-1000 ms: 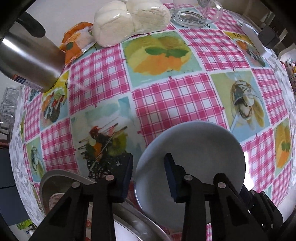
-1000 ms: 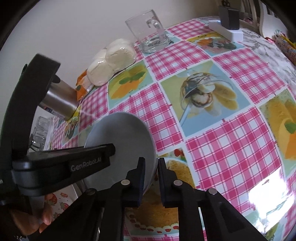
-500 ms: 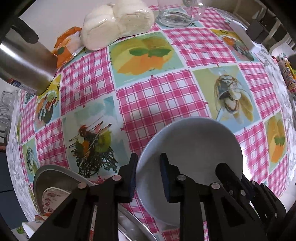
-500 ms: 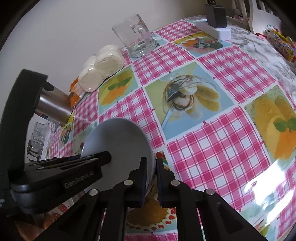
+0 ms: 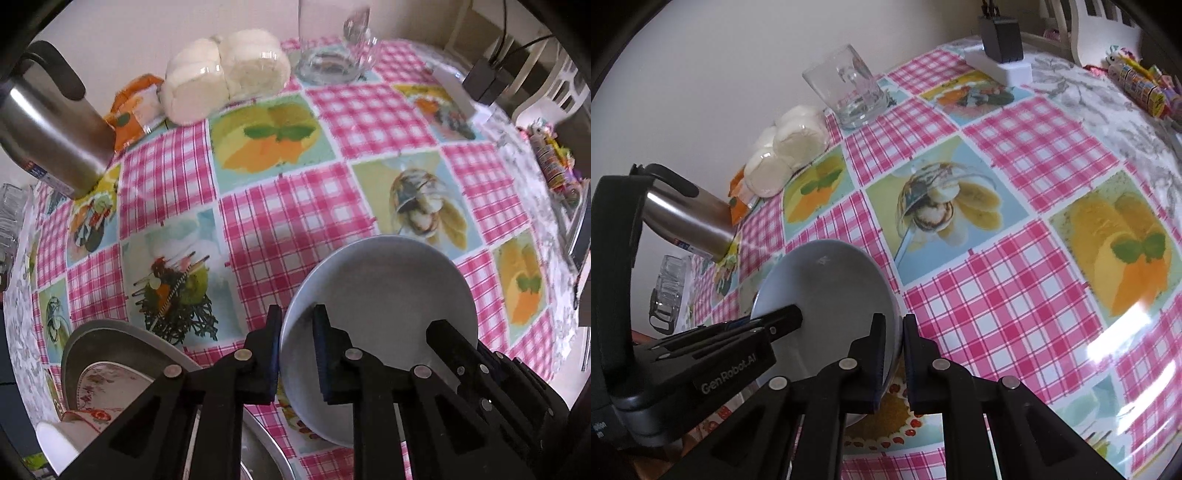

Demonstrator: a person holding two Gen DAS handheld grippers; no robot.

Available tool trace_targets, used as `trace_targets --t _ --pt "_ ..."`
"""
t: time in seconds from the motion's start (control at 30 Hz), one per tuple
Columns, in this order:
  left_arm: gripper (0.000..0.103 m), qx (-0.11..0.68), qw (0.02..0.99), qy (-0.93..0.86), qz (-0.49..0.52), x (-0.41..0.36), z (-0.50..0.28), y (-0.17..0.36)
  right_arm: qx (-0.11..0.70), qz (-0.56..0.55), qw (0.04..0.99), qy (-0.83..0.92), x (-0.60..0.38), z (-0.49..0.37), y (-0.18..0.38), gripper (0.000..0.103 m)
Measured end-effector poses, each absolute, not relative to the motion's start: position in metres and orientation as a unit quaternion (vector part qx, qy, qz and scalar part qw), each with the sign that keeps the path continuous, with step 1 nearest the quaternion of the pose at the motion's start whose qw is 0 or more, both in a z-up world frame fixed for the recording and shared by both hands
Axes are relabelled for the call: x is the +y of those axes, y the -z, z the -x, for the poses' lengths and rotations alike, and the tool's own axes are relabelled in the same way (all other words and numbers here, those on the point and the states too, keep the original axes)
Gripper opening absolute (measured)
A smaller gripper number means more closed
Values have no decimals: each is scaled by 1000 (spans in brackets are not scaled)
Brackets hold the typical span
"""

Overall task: Organize plates and bowls
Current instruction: 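Lift the white bowl with both grippers and carry it over the basin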

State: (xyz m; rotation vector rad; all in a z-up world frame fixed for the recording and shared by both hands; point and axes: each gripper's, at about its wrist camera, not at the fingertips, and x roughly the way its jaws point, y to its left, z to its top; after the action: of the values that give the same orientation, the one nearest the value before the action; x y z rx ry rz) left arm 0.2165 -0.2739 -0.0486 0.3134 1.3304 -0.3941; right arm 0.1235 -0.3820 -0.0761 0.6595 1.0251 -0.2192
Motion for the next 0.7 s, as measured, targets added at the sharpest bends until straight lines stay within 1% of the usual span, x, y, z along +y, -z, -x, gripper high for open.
trace_targets --t 0.17,0.47,0.7 --pt "17 574 785 193 -127 -271 -206 14 454 -310 830 95 -385 -113 50 10" --pt "17 501 837 203 -92 -240 -194 -44 411 -300 858 69 -371 -103 2 10" --pt "17 465 864 187 -45 -195 -183 -65 393 -271 878 35 -337 -104 -26 10"
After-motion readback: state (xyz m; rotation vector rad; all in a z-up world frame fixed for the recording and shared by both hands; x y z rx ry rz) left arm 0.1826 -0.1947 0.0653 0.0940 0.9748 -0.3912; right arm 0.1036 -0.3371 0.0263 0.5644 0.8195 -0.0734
